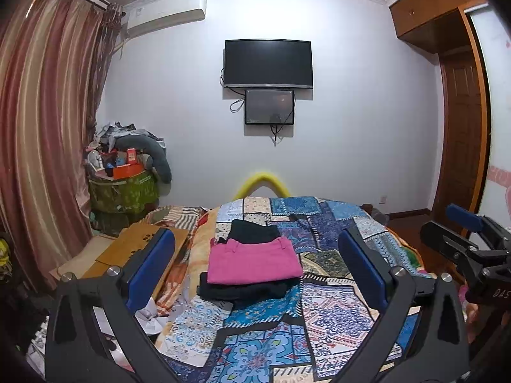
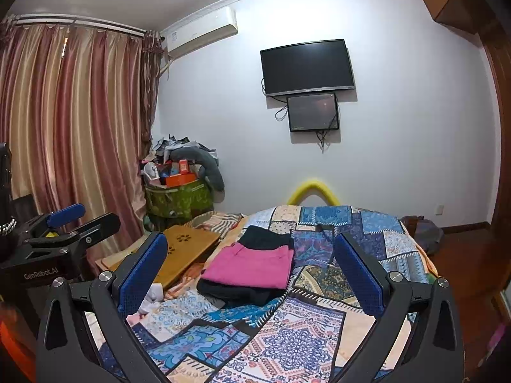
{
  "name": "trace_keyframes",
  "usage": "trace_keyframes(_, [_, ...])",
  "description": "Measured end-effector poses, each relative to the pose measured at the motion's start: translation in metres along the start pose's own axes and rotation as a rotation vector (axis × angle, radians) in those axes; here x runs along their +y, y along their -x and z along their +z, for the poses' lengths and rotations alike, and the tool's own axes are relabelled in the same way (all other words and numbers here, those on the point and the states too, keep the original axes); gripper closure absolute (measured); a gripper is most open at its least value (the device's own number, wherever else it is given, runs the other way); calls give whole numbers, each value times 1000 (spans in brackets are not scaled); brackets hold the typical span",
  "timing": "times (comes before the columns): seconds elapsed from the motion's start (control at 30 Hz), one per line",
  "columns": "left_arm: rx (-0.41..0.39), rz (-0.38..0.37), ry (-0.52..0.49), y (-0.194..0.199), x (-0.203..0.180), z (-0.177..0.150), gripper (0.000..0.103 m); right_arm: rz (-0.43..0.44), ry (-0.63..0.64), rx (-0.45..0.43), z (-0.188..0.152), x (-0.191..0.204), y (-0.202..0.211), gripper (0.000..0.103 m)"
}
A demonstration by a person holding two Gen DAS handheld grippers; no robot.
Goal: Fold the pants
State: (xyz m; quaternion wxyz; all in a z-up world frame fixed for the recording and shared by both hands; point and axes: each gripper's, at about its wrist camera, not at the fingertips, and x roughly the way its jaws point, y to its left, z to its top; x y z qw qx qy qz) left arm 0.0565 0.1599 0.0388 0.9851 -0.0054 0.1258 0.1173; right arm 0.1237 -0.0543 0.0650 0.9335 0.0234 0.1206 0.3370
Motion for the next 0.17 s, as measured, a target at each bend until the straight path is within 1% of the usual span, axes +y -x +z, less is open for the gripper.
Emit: trace_keyframes(0.17, [3, -12, 2, -1, -2, -2, 0, 2, -7, 12, -2, 0, -2, 0])
